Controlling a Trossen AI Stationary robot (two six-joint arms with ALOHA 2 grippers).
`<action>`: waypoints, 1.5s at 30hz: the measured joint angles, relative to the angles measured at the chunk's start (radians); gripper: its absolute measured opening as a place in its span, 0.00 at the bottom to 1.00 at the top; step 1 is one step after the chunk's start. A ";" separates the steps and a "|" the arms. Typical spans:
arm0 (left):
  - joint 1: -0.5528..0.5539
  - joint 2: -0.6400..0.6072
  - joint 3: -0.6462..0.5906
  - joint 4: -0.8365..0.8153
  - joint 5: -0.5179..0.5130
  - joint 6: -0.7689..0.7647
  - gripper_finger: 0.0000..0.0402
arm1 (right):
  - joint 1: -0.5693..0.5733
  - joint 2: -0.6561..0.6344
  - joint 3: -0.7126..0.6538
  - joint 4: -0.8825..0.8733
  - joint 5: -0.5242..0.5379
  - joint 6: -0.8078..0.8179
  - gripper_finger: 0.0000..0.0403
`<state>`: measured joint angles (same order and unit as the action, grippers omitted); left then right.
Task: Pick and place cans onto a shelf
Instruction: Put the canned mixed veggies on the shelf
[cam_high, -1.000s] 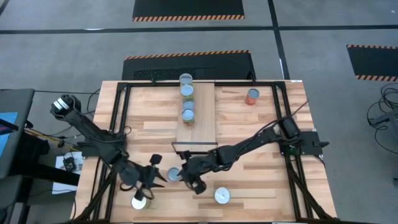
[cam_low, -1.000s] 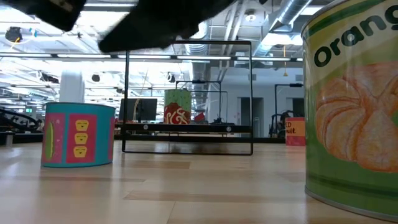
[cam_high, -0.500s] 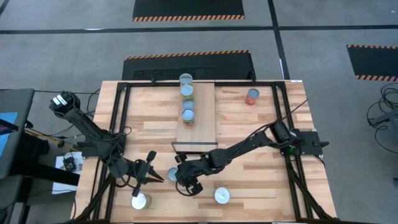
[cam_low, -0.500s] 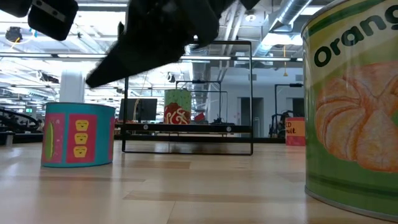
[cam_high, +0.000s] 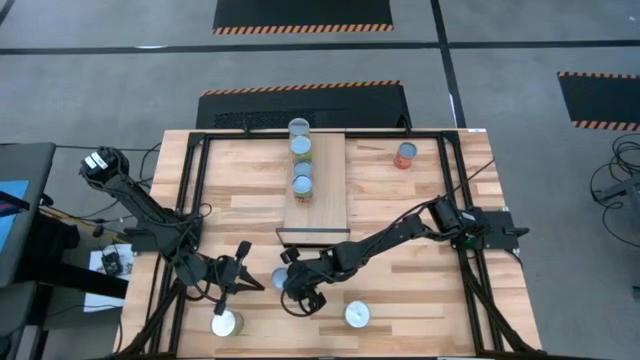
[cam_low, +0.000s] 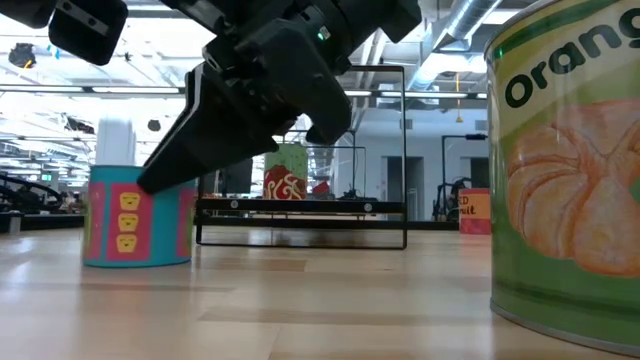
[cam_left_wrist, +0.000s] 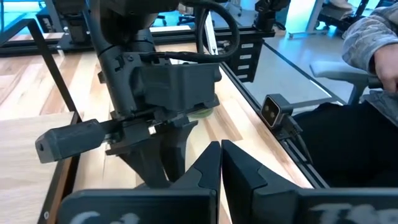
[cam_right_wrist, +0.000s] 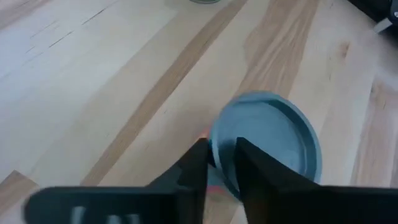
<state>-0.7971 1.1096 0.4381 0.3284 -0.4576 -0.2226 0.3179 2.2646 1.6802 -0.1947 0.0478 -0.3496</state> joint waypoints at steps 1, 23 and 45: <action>0.000 0.000 0.000 0.000 -0.001 0.000 0.00 | 0.000 0.000 0.000 0.000 0.000 0.000 0.19; 0.000 0.000 0.000 -0.032 -0.216 0.027 0.00 | 0.102 -0.328 -0.004 -0.235 -0.065 0.079 0.03; 0.338 -0.029 -0.001 0.180 0.153 0.220 0.00 | -0.403 -1.022 -0.495 -0.362 -0.002 -0.027 0.02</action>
<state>-0.4589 1.0803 0.4374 0.5081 -0.3050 -0.0021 -0.0851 1.2428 1.1848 -0.5565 0.0460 -0.3771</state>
